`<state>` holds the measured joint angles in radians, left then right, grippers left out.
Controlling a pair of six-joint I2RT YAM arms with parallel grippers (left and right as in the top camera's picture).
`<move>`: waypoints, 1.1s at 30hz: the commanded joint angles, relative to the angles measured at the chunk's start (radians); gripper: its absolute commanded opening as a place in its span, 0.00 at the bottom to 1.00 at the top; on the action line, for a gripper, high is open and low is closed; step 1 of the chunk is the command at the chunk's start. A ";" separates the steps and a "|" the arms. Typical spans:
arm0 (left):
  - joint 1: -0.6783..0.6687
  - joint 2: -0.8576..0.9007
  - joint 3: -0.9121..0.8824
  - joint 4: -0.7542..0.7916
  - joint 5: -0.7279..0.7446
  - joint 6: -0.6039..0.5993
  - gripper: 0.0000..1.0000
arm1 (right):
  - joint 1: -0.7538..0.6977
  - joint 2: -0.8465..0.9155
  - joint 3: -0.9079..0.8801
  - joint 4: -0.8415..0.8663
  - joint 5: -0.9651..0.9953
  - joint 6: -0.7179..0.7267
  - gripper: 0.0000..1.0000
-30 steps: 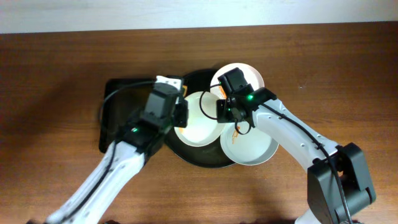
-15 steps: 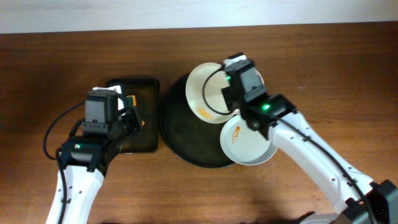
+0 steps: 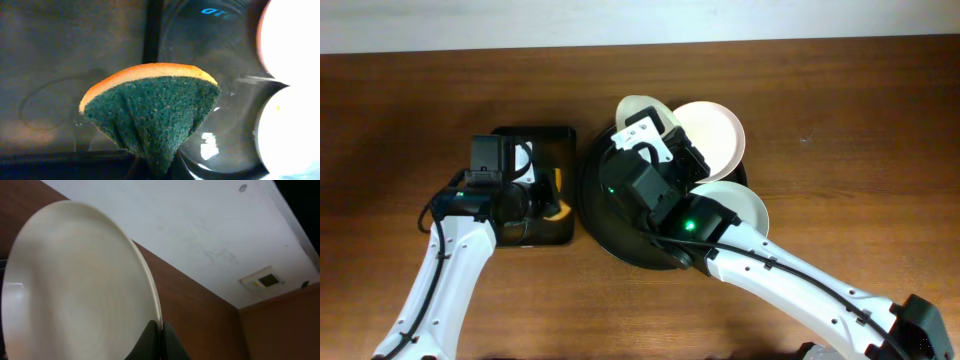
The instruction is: Clean dirty plates on tray and stack at the side
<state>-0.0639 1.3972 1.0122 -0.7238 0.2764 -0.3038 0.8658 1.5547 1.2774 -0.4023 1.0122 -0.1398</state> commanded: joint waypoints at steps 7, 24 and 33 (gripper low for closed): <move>-0.022 0.000 0.006 0.088 0.545 0.134 0.00 | 0.005 -0.016 0.018 0.018 0.000 0.047 0.04; -0.113 0.120 0.006 0.317 0.684 0.140 0.00 | 0.006 -0.180 0.018 0.014 -0.254 0.123 0.04; -0.113 0.142 0.006 0.462 0.618 0.034 0.00 | 0.006 -0.193 0.018 -0.010 -0.352 0.123 0.04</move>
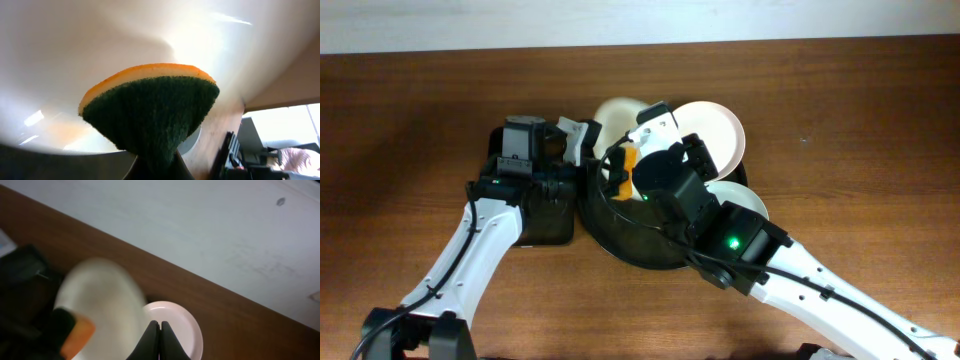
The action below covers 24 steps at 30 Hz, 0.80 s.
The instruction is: Clean dirty plates on tray and stack at the side
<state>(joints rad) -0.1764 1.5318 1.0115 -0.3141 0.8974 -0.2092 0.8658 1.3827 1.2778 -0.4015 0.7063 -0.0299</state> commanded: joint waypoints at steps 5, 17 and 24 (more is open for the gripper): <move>0.001 0.003 0.007 0.128 -0.004 -0.116 0.00 | 0.006 -0.021 0.018 -0.026 -0.048 0.013 0.04; 0.073 0.000 0.006 -0.100 -0.303 -0.077 0.00 | -0.491 0.220 0.017 -0.250 -0.937 0.301 0.56; 0.072 0.000 0.006 -0.148 -0.304 -0.032 0.00 | -0.512 0.536 0.017 -0.099 -1.014 0.271 0.36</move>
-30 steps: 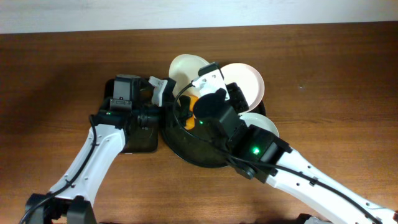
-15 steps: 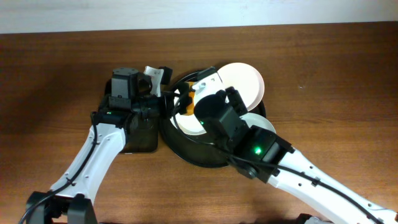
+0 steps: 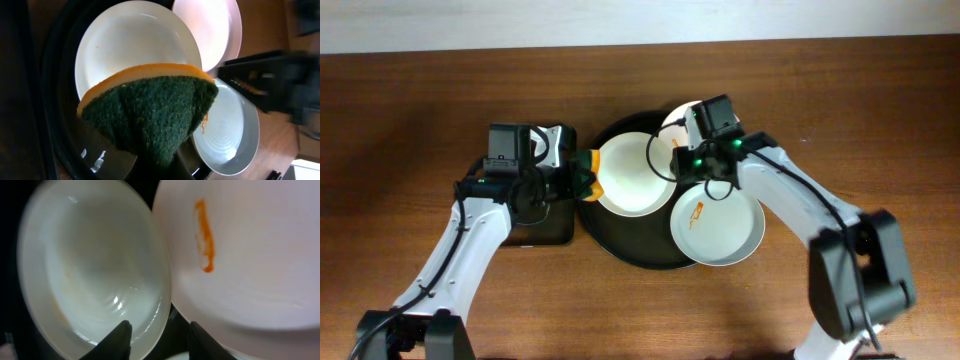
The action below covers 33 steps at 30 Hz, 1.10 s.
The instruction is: Clean dirty plates on tray and stack at the side
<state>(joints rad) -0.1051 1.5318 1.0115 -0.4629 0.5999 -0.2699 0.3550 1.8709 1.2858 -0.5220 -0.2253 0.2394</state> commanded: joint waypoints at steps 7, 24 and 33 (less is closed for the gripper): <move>0.000 0.000 0.006 -0.026 -0.007 0.030 0.00 | -0.001 0.107 0.009 0.150 -0.071 0.002 0.29; 0.000 0.000 0.006 -0.066 -0.067 0.037 0.00 | 0.093 0.014 0.009 -0.052 0.016 0.007 0.29; 0.000 0.000 0.006 -0.097 -0.074 0.040 0.00 | 0.171 0.088 0.006 -0.024 0.223 0.058 0.28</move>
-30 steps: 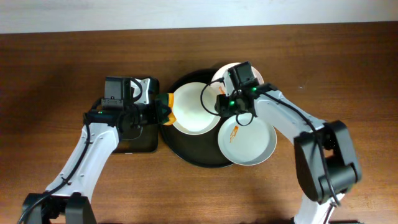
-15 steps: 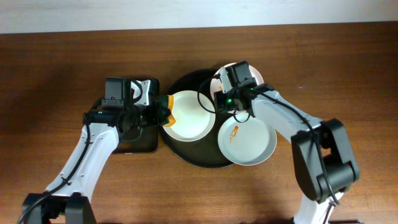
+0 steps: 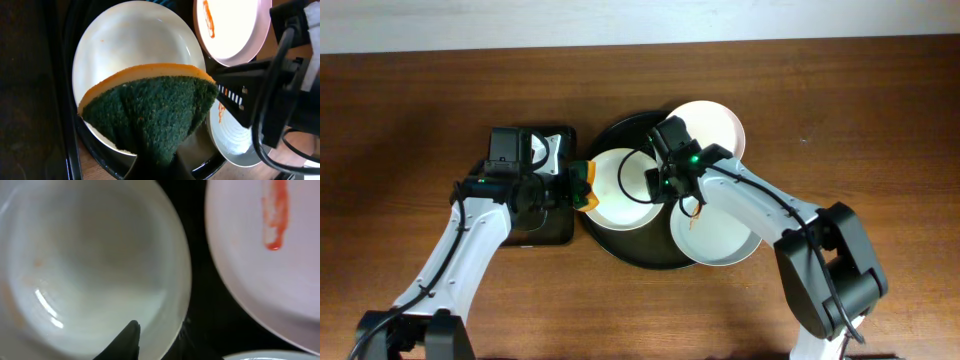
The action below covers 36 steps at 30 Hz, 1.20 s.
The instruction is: Clean dirty plates on tray and stack at the side
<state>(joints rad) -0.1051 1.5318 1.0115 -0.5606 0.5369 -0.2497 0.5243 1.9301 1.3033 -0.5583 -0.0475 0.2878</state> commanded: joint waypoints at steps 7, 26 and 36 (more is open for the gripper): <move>0.000 0.000 0.006 0.001 -0.011 0.020 0.00 | 0.001 0.075 -0.016 0.042 0.045 0.010 0.27; 0.089 0.000 0.006 -0.011 -0.048 0.020 0.00 | 0.123 -0.325 0.033 0.012 0.596 -0.048 0.04; 0.211 0.000 0.006 -0.119 -0.153 0.019 0.00 | 0.297 -0.317 0.030 0.063 1.136 -0.047 0.04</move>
<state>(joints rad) 0.1013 1.5318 1.0115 -0.6773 0.4057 -0.2466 0.7906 1.6093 1.3266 -0.5083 0.9337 0.2356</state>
